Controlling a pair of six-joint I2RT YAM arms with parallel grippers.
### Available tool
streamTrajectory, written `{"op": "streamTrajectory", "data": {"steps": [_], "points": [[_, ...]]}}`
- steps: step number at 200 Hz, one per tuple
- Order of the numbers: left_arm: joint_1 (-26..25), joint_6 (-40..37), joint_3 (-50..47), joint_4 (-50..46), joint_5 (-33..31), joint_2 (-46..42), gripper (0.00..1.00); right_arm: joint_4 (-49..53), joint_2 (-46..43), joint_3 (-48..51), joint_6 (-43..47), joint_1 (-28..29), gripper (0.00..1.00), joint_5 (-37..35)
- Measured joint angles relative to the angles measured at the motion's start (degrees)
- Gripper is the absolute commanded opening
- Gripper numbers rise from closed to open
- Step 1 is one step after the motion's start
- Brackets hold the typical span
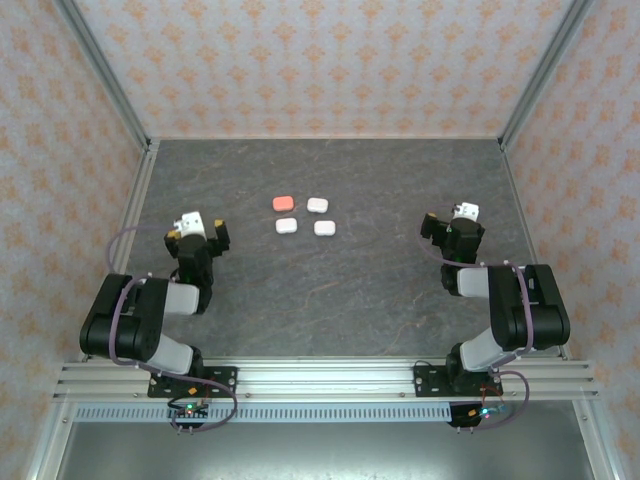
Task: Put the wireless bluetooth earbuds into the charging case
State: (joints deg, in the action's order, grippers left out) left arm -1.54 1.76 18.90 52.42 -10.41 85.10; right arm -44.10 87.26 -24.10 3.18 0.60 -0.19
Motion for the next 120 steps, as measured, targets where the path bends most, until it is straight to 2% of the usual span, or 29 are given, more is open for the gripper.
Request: {"op": "streamTrajectory", "data": {"steps": [26,120], "points": [[-1.1,-0.6,5.5,-3.9,2.2,0.4,1.0,0.0,0.0,0.0,0.0,0.2,0.99,0.0],[-1.2,-0.8,5.4,-9.4,2.8,0.5,1.0,0.0,0.0,0.0,0.0,0.4,0.99,0.0]]}}
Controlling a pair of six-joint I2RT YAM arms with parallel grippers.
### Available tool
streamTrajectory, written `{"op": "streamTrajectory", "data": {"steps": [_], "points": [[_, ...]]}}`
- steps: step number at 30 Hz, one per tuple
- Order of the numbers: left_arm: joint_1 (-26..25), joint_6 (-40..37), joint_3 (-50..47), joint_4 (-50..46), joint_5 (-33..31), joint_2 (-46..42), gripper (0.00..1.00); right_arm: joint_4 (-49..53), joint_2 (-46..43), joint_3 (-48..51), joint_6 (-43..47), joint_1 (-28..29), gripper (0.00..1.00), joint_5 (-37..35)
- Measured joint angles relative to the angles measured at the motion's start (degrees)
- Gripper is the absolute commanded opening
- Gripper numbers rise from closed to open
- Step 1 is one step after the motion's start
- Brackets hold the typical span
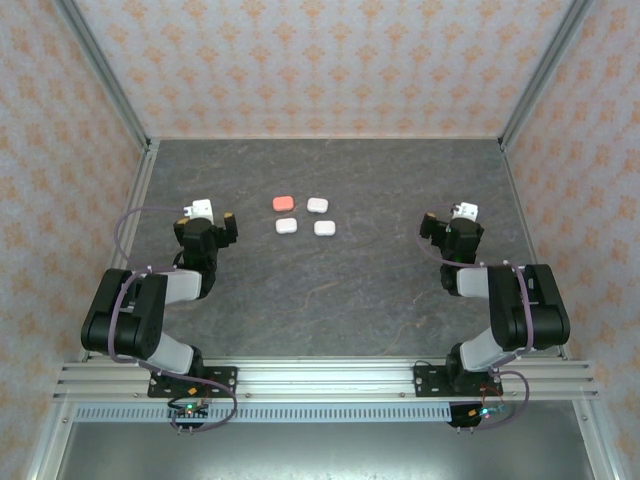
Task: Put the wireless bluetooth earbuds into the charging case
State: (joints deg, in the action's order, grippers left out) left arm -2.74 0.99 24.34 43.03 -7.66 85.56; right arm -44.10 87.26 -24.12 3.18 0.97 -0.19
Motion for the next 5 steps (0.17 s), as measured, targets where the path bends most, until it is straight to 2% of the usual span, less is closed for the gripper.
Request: {"op": "streamTrajectory", "data": {"steps": [5], "points": [[0.0,0.0,0.0,0.0,0.0,0.0,1.0,0.0,0.0,0.0,0.0,0.0,0.99,0.0]]}}
